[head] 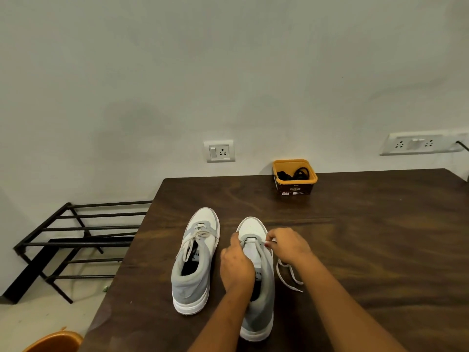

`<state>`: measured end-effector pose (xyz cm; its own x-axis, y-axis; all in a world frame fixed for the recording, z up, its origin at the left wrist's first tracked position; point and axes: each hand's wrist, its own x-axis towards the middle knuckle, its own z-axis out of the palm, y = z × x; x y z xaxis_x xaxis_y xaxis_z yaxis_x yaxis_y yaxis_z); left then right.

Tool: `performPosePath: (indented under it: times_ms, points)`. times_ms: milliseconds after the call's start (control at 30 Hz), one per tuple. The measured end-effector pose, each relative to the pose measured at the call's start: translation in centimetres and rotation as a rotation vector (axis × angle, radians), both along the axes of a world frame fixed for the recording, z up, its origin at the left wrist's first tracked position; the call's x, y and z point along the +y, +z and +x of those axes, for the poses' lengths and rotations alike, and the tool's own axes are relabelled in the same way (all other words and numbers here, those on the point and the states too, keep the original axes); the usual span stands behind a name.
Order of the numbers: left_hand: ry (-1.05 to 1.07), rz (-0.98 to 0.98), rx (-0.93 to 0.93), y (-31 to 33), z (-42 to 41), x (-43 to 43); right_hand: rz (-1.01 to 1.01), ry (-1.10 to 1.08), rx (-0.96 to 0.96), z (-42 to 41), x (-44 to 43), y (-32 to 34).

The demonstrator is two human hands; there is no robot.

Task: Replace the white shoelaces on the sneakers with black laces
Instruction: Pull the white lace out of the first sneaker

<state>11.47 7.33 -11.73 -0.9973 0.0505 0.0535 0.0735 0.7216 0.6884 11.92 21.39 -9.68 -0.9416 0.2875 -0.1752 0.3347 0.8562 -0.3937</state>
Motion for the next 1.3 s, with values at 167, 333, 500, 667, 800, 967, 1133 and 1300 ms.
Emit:
performPosePath:
  times_ms: [167, 333, 500, 667, 800, 967, 1133, 1300]
  points:
    - [0.000, 0.022, 0.000, 0.0, 0.0, -0.1, -0.483, -0.346, 0.419, 0.0, 0.6, -0.4]
    - [0.003, 0.044, -0.011, -0.2, -0.1, -0.1, -1.187, -0.532, 0.593, -0.2, 0.9, 1.0]
    - [-0.006, 0.210, -0.087, -0.8, -0.8, -0.2, -1.513, -0.547, 0.593, 0.7, 0.8, 2.1]
    - [-0.005, 0.469, -0.248, 0.0, -1.8, -0.9, -0.812, -0.466, 0.414, 1.5, 0.8, -0.1]
    - [-0.114, 0.535, -0.415, -0.4, -2.4, -1.6, -0.323, -0.304, 0.102, 2.8, 0.9, -3.2]
    - [-0.262, 0.383, -0.448, 0.1, -1.9, -2.5, -0.033, -0.108, -0.181, 5.5, 0.4, -4.1]
    - [-0.359, 0.128, -0.283, 0.4, 0.2, -3.0, 0.075, 0.013, -0.108, 6.7, -0.1, -5.3]
    - [-0.409, -0.026, -0.201, 0.9, 3.9, -3.3, 0.047, -0.065, -0.085, 6.7, -1.0, -4.6]
